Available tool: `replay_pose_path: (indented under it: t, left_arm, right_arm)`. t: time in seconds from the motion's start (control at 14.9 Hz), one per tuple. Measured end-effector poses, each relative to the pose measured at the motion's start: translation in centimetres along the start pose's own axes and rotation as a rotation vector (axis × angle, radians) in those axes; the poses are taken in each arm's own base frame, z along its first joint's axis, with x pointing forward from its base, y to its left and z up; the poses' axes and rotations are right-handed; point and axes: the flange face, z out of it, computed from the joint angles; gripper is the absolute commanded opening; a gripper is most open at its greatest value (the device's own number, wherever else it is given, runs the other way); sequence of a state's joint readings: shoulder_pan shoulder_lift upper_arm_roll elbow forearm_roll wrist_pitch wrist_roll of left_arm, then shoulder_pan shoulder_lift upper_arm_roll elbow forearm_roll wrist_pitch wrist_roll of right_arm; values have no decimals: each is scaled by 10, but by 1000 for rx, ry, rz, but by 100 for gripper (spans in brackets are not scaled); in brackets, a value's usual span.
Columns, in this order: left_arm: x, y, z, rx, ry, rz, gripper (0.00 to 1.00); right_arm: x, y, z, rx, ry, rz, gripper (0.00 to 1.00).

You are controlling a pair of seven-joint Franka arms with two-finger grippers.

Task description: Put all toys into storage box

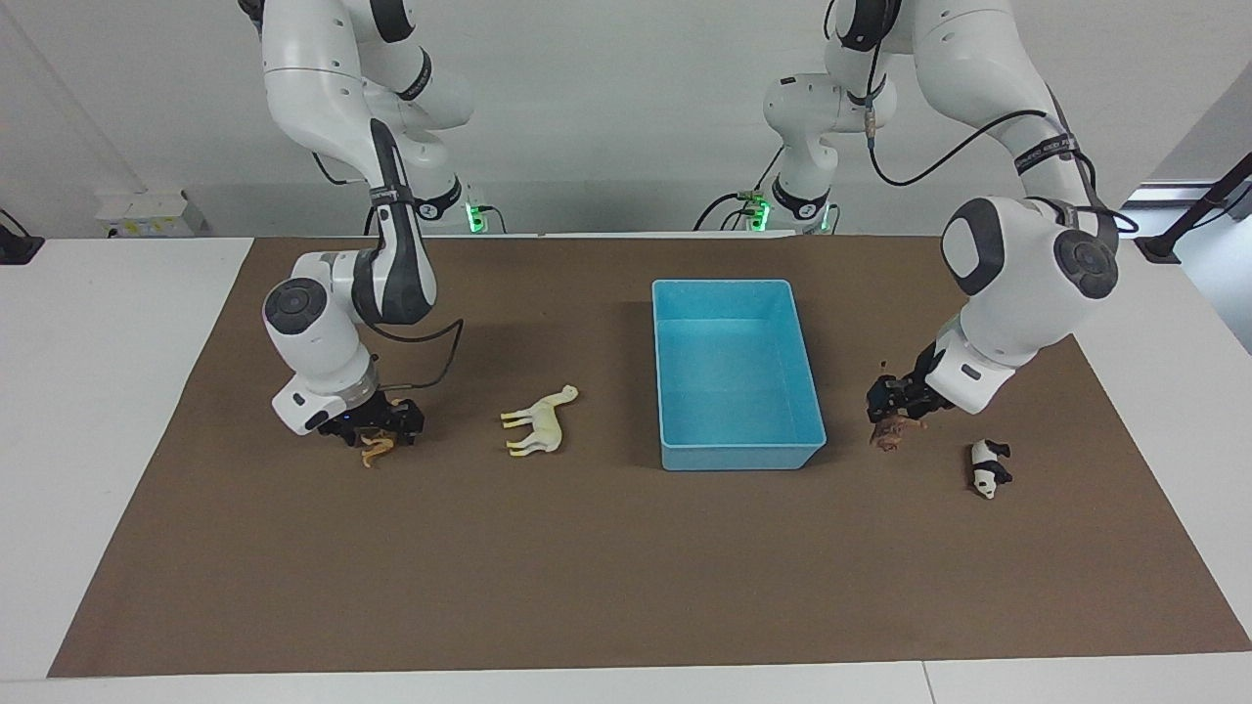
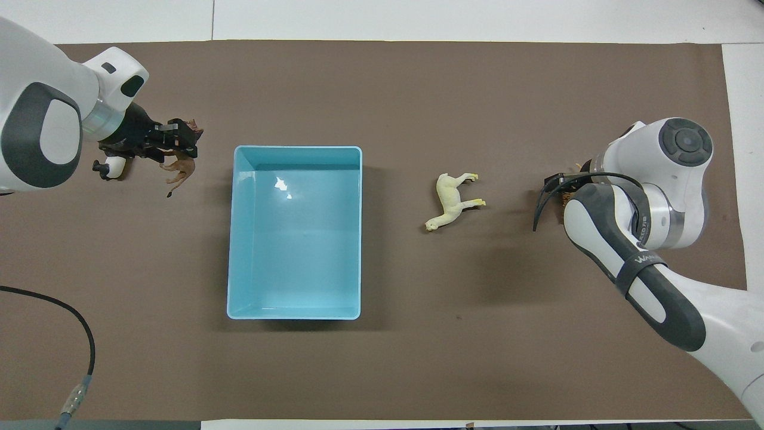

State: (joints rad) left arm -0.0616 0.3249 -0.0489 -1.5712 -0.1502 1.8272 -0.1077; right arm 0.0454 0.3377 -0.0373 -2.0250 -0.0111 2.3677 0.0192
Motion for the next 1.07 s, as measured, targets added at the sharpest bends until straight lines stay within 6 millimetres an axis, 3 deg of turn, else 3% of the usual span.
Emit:
replay_pose_path:
  t: [0.07,0.13,0.27,0.4,0.54,0.74,0.87,0.94,1.07]
  left_arm:
    - [-10,18,-8,-2,-10,-14,0]
    - [-22,44,-9,1,-22,-27,0]
    - [-52,111,9,20,-53,-55,0]
    - [-86,174,35,41,-67,-60,99]
    - [-104,200,49,49,-68,-38,100]
    - [-97,183,33,40,-40,-12,100]
    - [-85,153,12,51,-1,9,100]
    - [-75,129,1,66,23,22,100]
    - [-48,57,-18,90,70,76,100]
  right_arm:
    - [-1,0,0,0,-1,0,3]
    - [-2,0,0,0,-2,2,0]
    - [-2,0,-3,1,3,29,0]
    - [-2,-1,-6,1,6,53,0]
    - [-2,-1,-7,1,3,58,0]
    - [4,-8,-19,0,-11,46,0]
    - [16,-15,-47,-1,-31,40,0]
    - [23,-16,-68,-2,-35,39,0]
    - [34,-20,-119,-1,-39,55,0]
